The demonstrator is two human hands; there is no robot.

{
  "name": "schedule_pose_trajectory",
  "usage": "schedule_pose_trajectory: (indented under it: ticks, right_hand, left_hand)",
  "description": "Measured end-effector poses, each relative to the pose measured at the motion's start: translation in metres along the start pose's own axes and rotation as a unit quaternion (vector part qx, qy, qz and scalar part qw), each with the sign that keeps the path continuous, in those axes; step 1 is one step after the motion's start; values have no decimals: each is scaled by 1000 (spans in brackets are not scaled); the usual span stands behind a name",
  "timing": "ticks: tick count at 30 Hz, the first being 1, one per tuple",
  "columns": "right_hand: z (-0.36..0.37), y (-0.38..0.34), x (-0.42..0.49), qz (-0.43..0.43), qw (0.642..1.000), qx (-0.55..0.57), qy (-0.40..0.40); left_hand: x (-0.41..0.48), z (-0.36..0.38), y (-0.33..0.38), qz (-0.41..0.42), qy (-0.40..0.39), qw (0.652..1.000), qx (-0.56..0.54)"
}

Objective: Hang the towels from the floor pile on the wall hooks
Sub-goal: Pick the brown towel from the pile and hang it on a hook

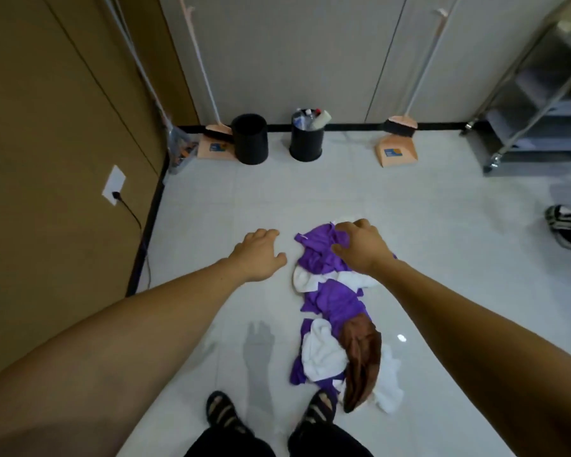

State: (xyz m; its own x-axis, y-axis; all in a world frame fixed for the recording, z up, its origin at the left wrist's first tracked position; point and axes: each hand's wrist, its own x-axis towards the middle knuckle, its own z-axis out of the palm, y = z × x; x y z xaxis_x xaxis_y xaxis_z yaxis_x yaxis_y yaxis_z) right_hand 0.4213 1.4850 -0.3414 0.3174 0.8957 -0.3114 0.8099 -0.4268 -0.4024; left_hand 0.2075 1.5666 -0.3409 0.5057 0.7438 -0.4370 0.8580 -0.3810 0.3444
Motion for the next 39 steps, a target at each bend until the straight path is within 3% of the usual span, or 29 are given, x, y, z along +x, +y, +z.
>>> schedule_pose_trajectory:
  ticks: [9, 17, 29, 34, 39]
  right_hand:
    - [108, 124, -2, 157, 982, 89, -51]
    - [289, 251, 18, 313, 936, 120, -105]
    - [547, 422, 12, 504, 848, 104, -126]
    - [589, 446, -1, 523, 833, 94, -152]
    - [551, 424, -9, 507, 843, 172, -60]
  left_hand:
    - [93, 140, 17, 37, -143, 987, 55]
    - [182, 327, 1, 60, -238, 967, 65]
    - [274, 610, -13, 121, -245, 961, 41]
    - [262, 650, -31, 122, -261, 957, 32]
    - [246, 618, -26, 116, -272, 954, 48]
